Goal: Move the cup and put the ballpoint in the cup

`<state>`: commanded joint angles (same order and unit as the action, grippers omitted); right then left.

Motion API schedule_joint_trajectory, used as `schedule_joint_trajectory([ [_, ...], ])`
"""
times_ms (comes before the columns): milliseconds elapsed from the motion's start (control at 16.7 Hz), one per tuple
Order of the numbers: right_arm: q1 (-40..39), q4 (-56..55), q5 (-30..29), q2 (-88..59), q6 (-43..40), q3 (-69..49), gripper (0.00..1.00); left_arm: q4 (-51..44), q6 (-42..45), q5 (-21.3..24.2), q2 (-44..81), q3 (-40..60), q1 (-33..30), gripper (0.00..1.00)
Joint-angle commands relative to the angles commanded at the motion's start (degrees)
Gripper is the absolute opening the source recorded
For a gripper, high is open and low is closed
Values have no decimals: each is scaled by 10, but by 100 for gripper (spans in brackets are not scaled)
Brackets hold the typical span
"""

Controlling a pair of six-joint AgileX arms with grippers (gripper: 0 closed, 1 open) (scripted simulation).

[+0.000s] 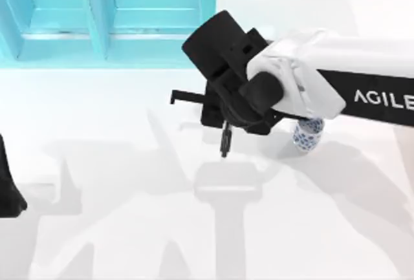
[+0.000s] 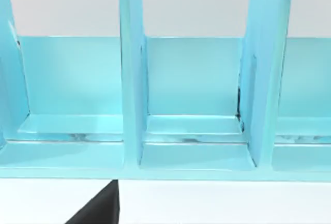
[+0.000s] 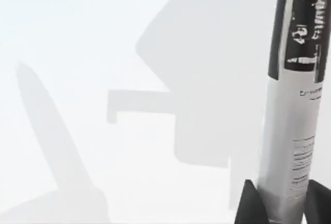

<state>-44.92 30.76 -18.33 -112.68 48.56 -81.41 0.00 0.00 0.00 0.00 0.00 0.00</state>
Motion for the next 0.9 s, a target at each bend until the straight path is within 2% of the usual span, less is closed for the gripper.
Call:
schedule_joint_trajectory([
  [600,-61,-584,-341,104,-328,306,0,0,0,0,0,0,0,100],
  [900,-87,-808,-469,168,-451,412,0,0,0,0,0,0,0,100],
])
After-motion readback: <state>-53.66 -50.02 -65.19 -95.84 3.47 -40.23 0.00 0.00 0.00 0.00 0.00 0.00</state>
